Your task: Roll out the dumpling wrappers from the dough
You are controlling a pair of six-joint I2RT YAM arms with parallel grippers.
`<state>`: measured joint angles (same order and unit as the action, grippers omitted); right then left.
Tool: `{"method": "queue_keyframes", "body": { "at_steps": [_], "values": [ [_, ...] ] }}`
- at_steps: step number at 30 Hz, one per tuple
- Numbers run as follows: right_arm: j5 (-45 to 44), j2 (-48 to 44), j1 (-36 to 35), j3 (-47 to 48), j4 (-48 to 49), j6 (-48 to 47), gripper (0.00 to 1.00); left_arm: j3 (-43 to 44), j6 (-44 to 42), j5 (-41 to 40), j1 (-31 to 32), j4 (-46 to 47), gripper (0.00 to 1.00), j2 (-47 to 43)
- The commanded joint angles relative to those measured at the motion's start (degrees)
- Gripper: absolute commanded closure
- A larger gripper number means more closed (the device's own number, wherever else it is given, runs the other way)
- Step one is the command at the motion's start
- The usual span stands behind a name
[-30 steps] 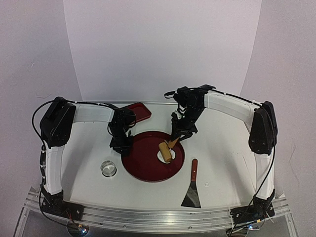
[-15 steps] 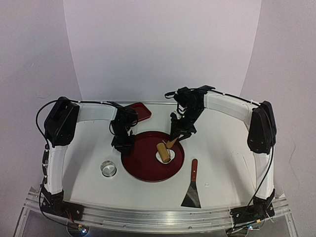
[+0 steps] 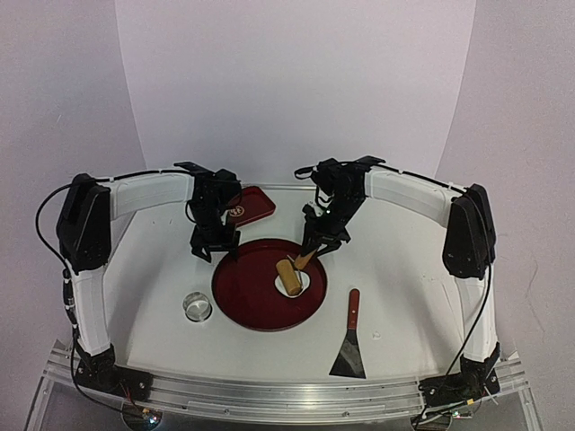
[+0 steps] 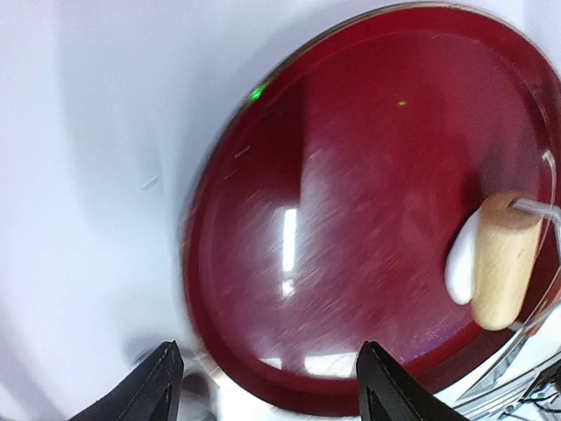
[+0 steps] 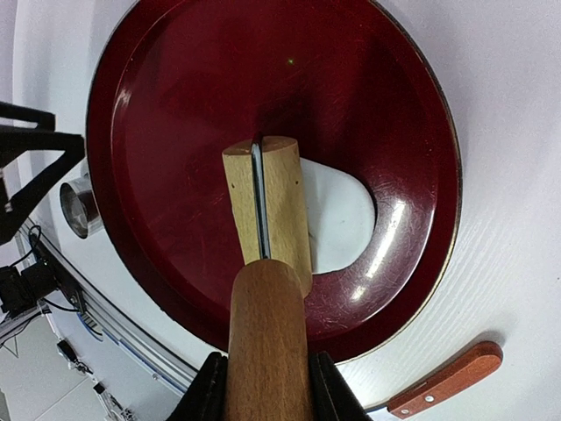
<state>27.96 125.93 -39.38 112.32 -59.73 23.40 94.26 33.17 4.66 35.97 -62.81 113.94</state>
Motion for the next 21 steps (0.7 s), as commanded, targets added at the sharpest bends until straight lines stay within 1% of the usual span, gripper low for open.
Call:
{"method": "queue_keyframes", "body": {
  "at_steps": [1, 5, 9, 12, 15, 21],
  "values": [
    [-15.8, 8.0, -2.1, -3.4, -7.4, -2.1, 1.0, -7.2, 0.3, -0.6, -2.2, 0.6, 0.33, -5.8],
    [-16.2, 7.3, -2.1, -1.0, -9.1, -1.9, 1.0, -11.0, -1.1, 3.2, -2.4, 4.8, 0.41, -5.0],
    [-17.1, 7.2, -2.1, 0.9, -10.4, -2.2, 1.0, -14.1, -0.5, 6.8, -2.4, 11.4, 0.47, -3.5],
    [-17.5, 7.2, -2.1, 2.3, -11.0, -2.0, 1.0, -13.7, -0.3, 6.2, -2.4, 11.8, 0.53, -0.5],
    [-18.0, 7.2, -2.2, 2.5, -11.3, -1.5, 1.0, -14.5, -0.2, 6.0, -2.4, 12.8, 0.59, 0.6],
    [-19.6, 7.3, -2.7, -0.9, -10.9, -1.4, 1.0, -17.1, -0.1, 5.2, -2.4, 14.4, 0.69, 1.1]
  ]
}}
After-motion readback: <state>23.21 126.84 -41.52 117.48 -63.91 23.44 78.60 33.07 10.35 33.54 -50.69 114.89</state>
